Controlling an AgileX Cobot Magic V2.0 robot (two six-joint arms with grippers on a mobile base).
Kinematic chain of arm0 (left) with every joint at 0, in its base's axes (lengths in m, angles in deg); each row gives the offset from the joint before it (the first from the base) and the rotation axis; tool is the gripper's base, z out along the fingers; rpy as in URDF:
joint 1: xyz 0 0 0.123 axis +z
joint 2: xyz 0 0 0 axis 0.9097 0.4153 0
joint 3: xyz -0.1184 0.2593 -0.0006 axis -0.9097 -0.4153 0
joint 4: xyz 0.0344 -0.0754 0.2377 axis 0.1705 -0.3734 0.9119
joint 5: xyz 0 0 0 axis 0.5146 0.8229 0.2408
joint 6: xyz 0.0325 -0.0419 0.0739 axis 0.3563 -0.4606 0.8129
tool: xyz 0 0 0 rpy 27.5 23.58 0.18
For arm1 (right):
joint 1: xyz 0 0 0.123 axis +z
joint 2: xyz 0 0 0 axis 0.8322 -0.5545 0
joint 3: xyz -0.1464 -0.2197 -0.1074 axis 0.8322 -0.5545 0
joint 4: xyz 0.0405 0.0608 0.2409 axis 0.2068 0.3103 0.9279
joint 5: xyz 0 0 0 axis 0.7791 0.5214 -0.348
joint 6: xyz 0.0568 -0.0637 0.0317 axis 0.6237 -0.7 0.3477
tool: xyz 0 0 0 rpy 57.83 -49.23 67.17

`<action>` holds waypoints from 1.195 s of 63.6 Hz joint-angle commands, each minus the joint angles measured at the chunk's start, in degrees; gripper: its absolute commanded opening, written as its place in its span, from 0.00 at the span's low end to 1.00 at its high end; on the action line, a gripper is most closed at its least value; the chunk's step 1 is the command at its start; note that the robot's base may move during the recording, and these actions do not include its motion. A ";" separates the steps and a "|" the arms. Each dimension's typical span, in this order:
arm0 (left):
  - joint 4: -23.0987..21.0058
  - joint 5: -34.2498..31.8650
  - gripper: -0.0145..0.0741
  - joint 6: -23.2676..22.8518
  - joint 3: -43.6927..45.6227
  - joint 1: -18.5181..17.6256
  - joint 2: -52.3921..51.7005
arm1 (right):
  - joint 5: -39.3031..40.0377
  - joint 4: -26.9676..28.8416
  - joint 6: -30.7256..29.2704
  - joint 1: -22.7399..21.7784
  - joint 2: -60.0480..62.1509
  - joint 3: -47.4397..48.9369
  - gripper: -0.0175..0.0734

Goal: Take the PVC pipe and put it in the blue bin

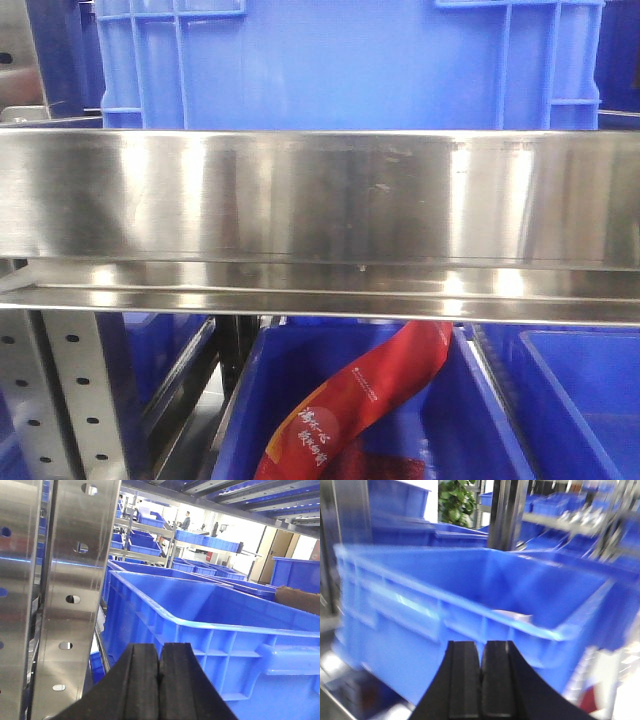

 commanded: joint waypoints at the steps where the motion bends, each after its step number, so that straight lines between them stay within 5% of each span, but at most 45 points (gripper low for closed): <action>1: -0.06 -0.89 0.04 -0.28 -0.09 -0.20 -0.39 | 1.35 -2.32 0.00 -0.96 3.24 -3.42 0.01; 9: -0.06 -0.89 0.04 -0.28 -0.09 -0.20 -0.39 | 2.87 -2.23 6.70 -5.36 10.00 -10.05 0.01; 32: -0.06 -0.89 0.04 -0.28 -0.09 -0.20 -0.39 | 11.73 -1.72 7.40 -24.13 25.80 -26.29 0.01; 44: -0.06 -0.89 0.04 -0.28 -0.09 -0.20 -0.39 | 15.31 1.92 7.40 -25.95 30.03 -31.76 0.01; 52: -0.06 -0.89 0.04 -0.28 -0.09 -0.20 -0.39 | 8.85 1.72 7.40 -26.29 32.72 -31.76 0.01; 76: -0.06 -0.98 0.04 -0.28 -0.09 -0.20 -0.39 | 6.24 -0.64 7.40 -28.18 33.63 -31.76 0.01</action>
